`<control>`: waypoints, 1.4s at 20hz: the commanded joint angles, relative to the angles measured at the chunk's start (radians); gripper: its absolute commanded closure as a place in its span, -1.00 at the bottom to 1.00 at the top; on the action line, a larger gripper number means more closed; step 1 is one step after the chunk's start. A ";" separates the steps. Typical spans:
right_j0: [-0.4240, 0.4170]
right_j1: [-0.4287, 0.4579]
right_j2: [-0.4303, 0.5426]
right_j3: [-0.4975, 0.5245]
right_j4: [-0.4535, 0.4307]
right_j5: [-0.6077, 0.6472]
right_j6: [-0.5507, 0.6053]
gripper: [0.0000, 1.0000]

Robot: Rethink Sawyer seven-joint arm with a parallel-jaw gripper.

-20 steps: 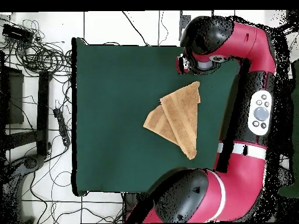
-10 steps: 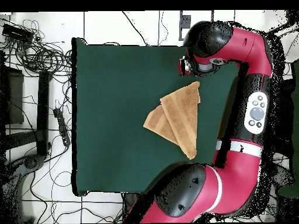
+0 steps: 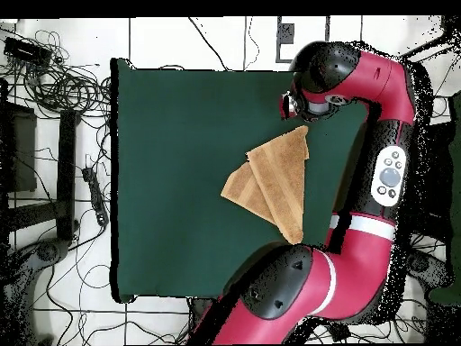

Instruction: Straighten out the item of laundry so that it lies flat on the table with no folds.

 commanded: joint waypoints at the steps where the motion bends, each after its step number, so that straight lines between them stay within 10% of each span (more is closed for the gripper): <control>1: 0.026 0.043 0.056 0.016 -0.045 -0.007 -0.143 -1.00; 19: 0.019 0.052 0.017 0.077 -0.003 -0.072 -0.107 -1.00; 28: 0.003 0.048 0.043 -0.058 -0.135 0.066 -0.357 -1.00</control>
